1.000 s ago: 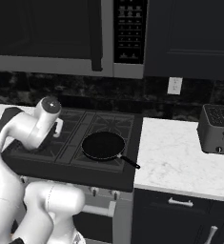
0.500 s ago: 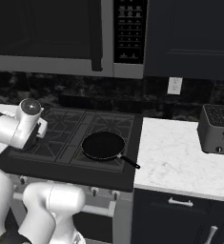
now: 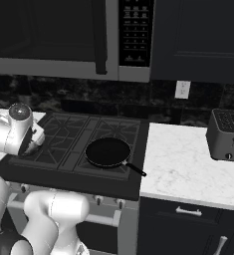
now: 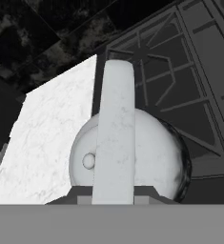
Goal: Pick the kettle from the counter and place it on a stove burner. Then turn the burner on.
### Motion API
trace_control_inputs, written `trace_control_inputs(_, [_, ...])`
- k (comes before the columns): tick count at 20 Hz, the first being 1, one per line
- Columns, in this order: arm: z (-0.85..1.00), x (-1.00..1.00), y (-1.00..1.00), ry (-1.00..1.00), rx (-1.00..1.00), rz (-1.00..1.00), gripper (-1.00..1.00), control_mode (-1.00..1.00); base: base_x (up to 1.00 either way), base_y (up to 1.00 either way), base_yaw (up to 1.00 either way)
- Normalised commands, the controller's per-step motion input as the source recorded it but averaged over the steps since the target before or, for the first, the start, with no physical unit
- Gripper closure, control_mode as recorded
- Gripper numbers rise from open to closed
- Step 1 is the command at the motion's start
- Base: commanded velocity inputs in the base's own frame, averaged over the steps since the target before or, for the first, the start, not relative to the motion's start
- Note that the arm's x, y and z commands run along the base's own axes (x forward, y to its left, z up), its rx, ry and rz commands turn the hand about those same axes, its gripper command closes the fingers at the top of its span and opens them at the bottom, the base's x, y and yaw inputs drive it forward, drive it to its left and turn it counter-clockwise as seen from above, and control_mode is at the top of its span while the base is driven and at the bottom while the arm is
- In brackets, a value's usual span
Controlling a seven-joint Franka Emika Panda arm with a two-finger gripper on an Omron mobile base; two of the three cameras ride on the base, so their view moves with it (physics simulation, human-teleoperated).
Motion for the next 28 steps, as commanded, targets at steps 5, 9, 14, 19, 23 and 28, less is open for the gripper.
trace_control_inputs(5, [-0.01,0.38,0.00,0.06,0.01,-0.22,1.00,-1.00,0.00,0.00,0.00])
trace_control_inputs(9, [-0.02,0.33,0.01,0.08,0.01,-0.20,1.00,-1.00,0.00,0.00,0.00])
trace_control_inputs(14, [-0.09,0.35,0.13,0.09,0.01,-0.19,1.00,-1.00,0.00,0.00,0.00])
trace_control_inputs(19, [-0.13,0.32,0.29,0.06,0.05,-0.19,1.00,-1.00,0.00,0.00,0.00])
trace_control_inputs(23, [-0.15,0.31,0.18,0.04,0.07,-0.14,1.00,-1.00,0.00,0.00,0.00])
trace_control_inputs(28, [-0.14,0.29,0.03,0.00,0.03,-0.06,1.00,-1.00,0.00,0.00,0.00])
